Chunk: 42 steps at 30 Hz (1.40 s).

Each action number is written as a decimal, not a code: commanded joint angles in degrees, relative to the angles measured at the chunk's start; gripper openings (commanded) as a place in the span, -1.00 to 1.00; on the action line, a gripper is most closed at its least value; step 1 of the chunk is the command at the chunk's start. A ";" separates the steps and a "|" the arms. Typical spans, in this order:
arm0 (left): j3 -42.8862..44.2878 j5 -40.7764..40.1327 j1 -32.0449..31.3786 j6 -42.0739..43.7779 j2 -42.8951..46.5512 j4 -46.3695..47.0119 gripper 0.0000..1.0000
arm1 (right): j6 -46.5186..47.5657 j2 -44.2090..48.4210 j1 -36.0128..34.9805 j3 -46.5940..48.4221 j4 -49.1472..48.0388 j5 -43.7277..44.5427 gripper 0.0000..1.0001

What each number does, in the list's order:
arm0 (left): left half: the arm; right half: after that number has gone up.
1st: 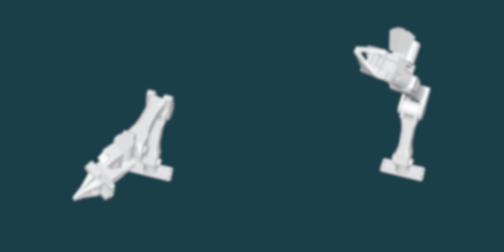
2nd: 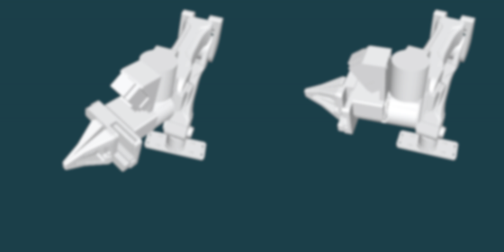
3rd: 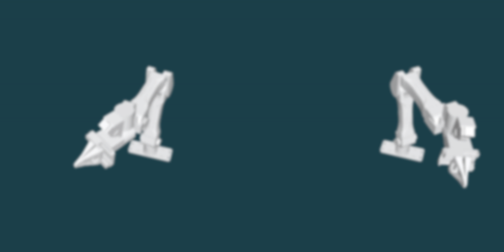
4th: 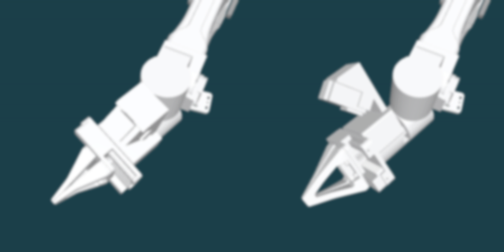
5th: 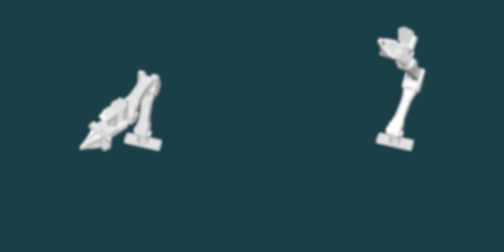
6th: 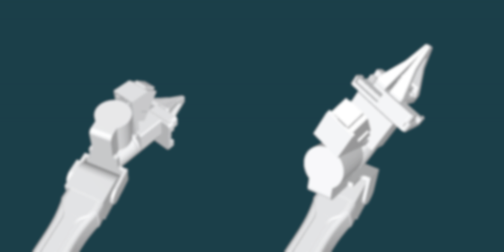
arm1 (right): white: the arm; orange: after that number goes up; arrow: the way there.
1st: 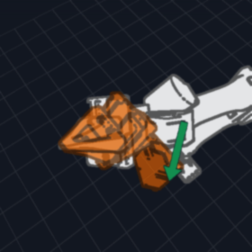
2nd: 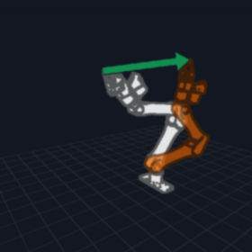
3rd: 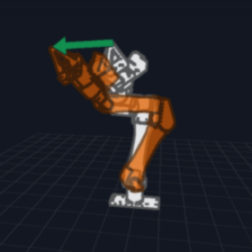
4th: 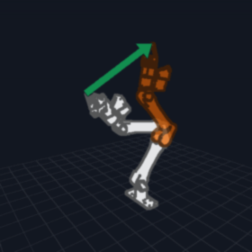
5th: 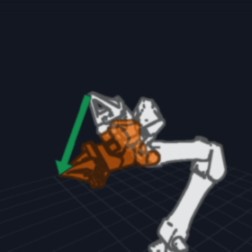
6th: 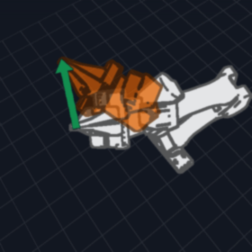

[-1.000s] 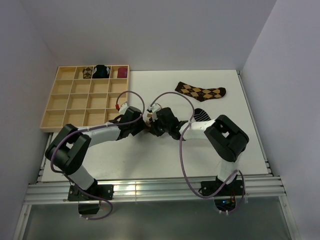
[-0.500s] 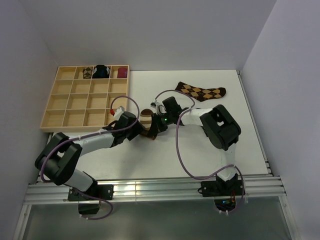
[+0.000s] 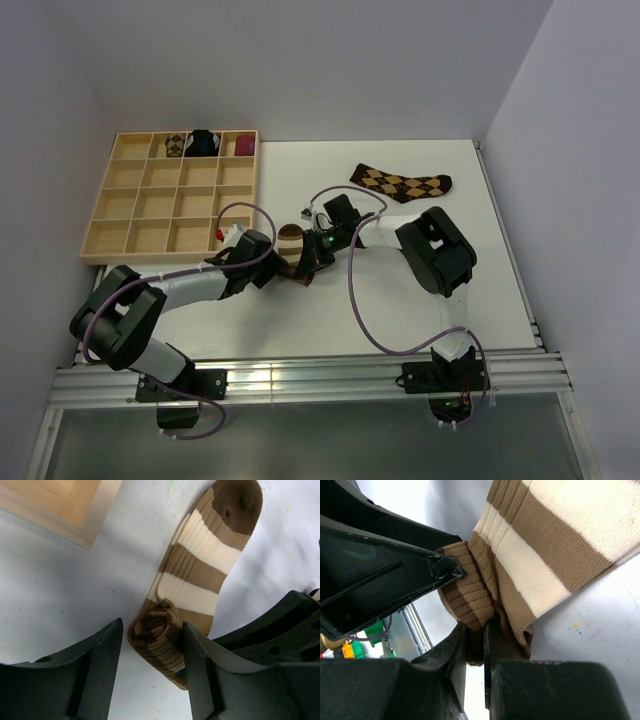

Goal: Roll the socks
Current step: Roll the sock at the center of the board.

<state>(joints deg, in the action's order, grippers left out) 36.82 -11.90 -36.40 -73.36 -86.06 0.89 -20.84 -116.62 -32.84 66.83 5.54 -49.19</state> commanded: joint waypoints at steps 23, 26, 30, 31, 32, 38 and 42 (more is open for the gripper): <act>10.03 3.02 3.71 14.39 -11.75 0.61 -0.60 | 9.67 0.34 -0.73 4.10 8.52 -2.14 -1.00; 10.55 3.81 3.62 14.91 -12.81 1.22 -0.67 | 10.64 0.43 -0.91 4.98 9.84 -2.75 -1.00; 11.61 3.99 3.71 15.88 -13.78 0.96 -0.72 | 10.82 0.69 -1.09 5.86 10.28 -5.13 -1.00; 11.61 4.08 3.62 15.80 -13.87 1.05 -0.72 | 10.73 0.69 -1.17 6.03 10.45 -5.30 -1.00; 11.61 4.17 3.62 15.79 -13.87 1.40 -0.71 | 10.82 0.60 -1.17 6.21 10.72 -5.91 -1.00; 11.79 4.87 3.62 16.15 -14.40 1.84 -0.71 | 10.82 -1.94 -1.17 7.61 12.56 -6.36 -1.00; 11.79 5.22 3.62 16.50 -14.40 2.45 -0.71 | 10.38 -6.69 -1.09 7.88 13.01 -5.92 -1.00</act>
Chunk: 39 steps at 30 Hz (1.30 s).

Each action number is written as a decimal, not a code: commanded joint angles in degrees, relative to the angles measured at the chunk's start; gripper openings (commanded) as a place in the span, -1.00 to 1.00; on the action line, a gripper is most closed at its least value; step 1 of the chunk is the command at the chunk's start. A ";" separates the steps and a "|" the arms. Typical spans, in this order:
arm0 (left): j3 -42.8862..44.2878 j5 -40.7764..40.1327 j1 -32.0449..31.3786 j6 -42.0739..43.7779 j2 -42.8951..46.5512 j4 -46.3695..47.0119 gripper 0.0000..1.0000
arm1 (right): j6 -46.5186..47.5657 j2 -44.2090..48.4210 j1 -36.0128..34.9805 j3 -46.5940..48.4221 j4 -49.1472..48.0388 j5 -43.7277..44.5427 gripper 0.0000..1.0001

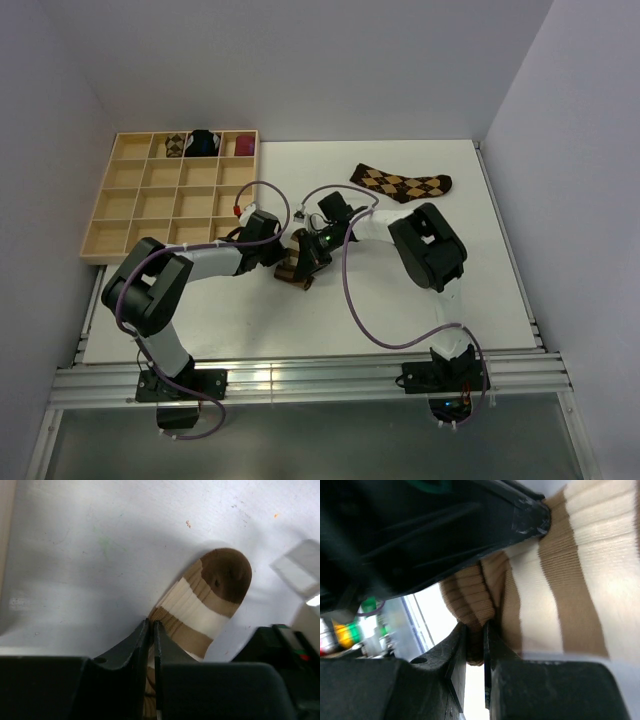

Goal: Roll the socks
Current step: Roll the sock at the center of the board.

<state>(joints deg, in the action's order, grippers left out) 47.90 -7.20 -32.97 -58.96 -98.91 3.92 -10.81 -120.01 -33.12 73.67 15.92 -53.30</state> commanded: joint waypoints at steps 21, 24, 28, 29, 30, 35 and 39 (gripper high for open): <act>-0.17 -4.31 0.19 -2.64 13.92 -11.46 0.34 | -5.10 -3.92 -0.27 -1.42 0.51 5.22 -1.00; -2.01 -3.88 0.10 -6.68 16.47 -14.72 0.35 | -5.63 -3.66 -0.27 -1.51 0.42 5.57 -1.00; -8.24 -2.21 -0.95 -11.87 20.69 -13.68 0.37 | -5.89 -3.39 -0.45 -1.51 0.51 6.28 -1.00; -9.22 -2.20 -1.56 -13.79 21.30 -13.42 0.37 | -5.98 -3.39 -0.45 -1.51 0.43 6.28 -1.00; -10.01 -2.29 -1.92 -14.68 22.26 -12.98 0.38 | -6.07 -3.39 -0.36 -1.51 0.42 6.19 -1.00; -15.46 -4.57 -4.29 -20.22 24.38 -8.25 0.38 | -7.91 -3.04 -0.54 -1.77 -1.06 6.63 -1.00; -17.14 -5.63 -4.65 -21.90 23.68 -5.34 0.36 | -9.14 -2.87 -0.98 -1.95 -2.12 6.98 -1.00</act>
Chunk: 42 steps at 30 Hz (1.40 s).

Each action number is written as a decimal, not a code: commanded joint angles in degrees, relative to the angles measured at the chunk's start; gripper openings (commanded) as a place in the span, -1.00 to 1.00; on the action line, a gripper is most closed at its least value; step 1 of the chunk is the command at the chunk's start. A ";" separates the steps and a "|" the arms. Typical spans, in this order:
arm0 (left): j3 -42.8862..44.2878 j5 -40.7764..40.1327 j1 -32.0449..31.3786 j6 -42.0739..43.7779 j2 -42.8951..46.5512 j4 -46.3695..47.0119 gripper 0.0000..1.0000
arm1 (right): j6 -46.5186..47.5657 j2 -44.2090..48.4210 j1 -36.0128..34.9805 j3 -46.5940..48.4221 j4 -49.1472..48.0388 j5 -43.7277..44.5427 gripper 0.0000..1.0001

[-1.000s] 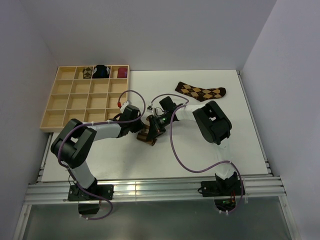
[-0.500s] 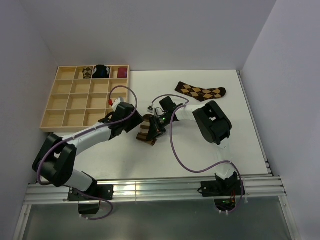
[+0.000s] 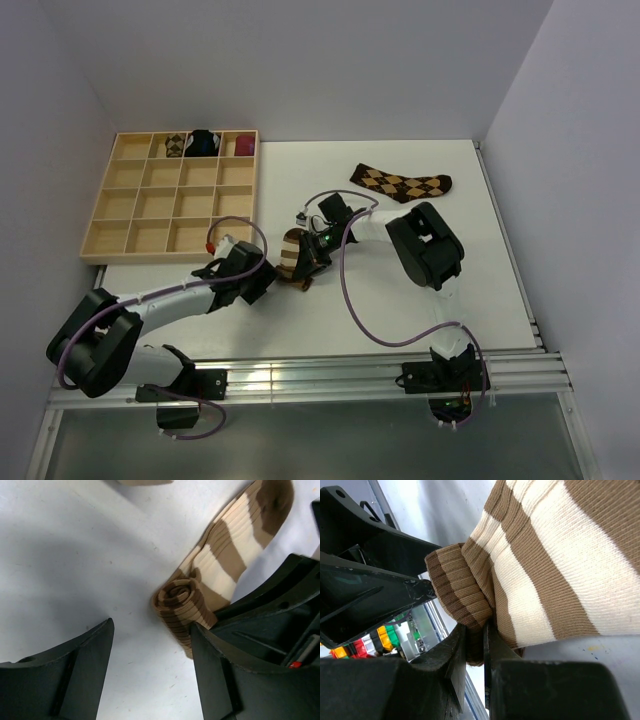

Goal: Roll the socks
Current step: Roll the sock at the center of the board.

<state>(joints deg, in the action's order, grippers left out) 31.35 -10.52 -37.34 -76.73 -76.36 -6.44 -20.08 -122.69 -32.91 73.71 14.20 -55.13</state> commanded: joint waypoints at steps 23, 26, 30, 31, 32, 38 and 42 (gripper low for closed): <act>-3.41 -4.85 -0.54 -8.79 -6.70 11.63 -0.09 | -9.10 0.53 -1.81 -6.39 -10.41 9.60 -1.00; -2.00 -6.08 -0.45 -7.83 -7.93 9.26 -0.34 | -9.02 1.66 -1.99 -7.00 -10.85 11.01 -1.00; 0.20 -6.62 -0.10 -6.33 -10.03 6.62 -0.56 | -8.05 5.52 -2.07 -8.93 -13.49 12.59 -0.87; 0.37 -6.27 0.25 -5.54 -10.39 6.70 -0.61 | -7.61 6.49 -2.42 -9.72 -14.01 13.12 -0.70; 0.55 -6.00 0.51 -5.10 -10.91 6.61 -0.63 | -7.09 7.46 -2.60 -10.16 -14.02 13.82 -0.60; 4.76 -3.45 2.36 2.10 -15.74 4.68 -0.73 | -0.15 18.35 -5.32 -16.05 -20.34 24.88 -0.09; 9.24 -2.66 2.89 7.64 -17.16 3.36 -0.75 | 8.36 26.96 -7.78 -22.01 -24.03 39.26 0.14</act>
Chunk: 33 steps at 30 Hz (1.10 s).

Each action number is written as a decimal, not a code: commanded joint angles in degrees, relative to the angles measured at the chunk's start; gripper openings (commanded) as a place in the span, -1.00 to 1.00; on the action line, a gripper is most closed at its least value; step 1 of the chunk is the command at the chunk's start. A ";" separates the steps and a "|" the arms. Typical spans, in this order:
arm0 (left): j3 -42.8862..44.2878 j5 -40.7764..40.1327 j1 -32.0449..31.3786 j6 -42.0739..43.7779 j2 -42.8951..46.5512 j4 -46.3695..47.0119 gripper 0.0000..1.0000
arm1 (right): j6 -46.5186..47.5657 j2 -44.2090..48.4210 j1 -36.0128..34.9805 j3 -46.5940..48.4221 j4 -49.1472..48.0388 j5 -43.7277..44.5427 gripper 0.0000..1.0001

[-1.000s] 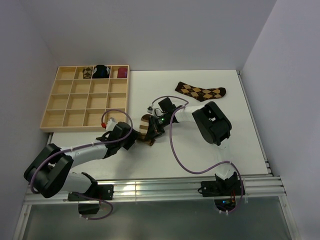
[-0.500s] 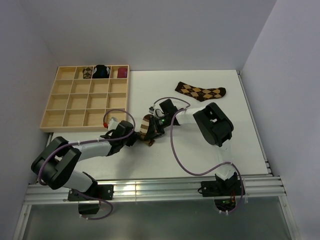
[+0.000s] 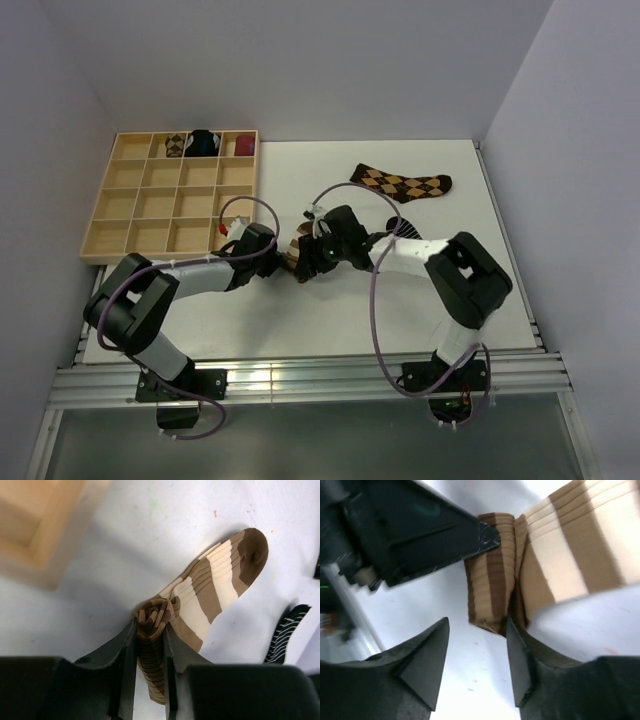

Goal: Roll the socks
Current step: Roll the sock at the center of the board.

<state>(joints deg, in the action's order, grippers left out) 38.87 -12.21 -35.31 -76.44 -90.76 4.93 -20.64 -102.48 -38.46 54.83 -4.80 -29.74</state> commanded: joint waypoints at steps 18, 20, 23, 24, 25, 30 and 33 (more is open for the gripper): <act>11.40 4.82 1.56 21.42 -7.41 -13.10 -0.75 | 32.23 7.66 -19.98 -7.64 -16.83 46.07 0.31; 11.49 5.00 1.56 21.60 -7.59 -13.10 -0.75 | 33.56 5.72 -21.92 -7.28 -17.26 46.87 0.31; 11.93 5.18 1.65 21.95 -7.68 -13.10 -0.76 | 34.26 2.82 -23.33 -6.23 -17.79 48.54 0.31; 11.93 5.18 1.65 22.04 -7.76 -13.19 -0.76 | 34.44 2.11 -23.59 -6.05 -18.14 49.07 0.31; 12.02 5.35 1.65 22.13 -7.76 -13.28 -0.76 | 34.70 1.67 -23.77 -5.96 -19.01 50.20 0.31; 12.10 5.70 1.65 22.48 -7.94 -13.10 -0.76 | 36.90 -2.11 -24.29 -4.12 -19.55 54.60 0.28; 12.37 6.23 1.65 22.92 -8.29 -13.28 -0.76 | 37.96 -3.69 -24.30 -4.12 -20.34 56.72 0.22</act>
<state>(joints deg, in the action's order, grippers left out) 50.81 -6.92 -33.52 -56.18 -96.86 -4.32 14.98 -104.42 -62.63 48.58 -21.54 22.44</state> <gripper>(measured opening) 0.264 0.623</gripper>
